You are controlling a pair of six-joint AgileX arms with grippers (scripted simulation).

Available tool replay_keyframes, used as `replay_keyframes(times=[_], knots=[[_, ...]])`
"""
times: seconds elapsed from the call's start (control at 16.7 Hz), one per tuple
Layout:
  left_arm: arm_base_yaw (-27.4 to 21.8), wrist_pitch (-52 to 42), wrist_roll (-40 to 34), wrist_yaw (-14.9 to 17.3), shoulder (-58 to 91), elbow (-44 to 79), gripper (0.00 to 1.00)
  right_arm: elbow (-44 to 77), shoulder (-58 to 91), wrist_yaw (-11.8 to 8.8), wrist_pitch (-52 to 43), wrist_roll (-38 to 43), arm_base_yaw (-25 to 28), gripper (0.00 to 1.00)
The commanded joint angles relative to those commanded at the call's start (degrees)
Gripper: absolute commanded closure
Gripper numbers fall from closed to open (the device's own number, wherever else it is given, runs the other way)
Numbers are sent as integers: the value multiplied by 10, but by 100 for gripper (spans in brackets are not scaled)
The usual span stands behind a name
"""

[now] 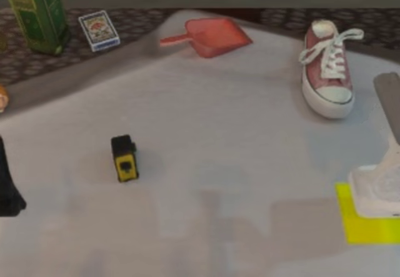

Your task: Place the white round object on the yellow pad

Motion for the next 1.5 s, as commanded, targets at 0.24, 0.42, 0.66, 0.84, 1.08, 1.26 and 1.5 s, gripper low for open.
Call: replay_keyframes(times=[0.24,0.42,0.66,0.84,1.08,1.26,1.5], knots=[[0,0,0,0,0,0,0,-49,3,0,51,1,-1,100],[0,0,0,0,0,0,0,-73,4,-1,77,0,-1,100],[0,0,0,0,0,0,0,-73,4,-1,77,0,-1,92],[0,0,0,0,0,0,0,-73,4,-1,77,0,-1,70],[0,0,0,0,0,0,0,-73,4,-1,77,0,-1,40],[0,0,0,0,0,0,0,-73,4,-1,77,0,-1,17],[0,0,0,0,0,0,0,-73,4,-1,77,0,-1,0]])
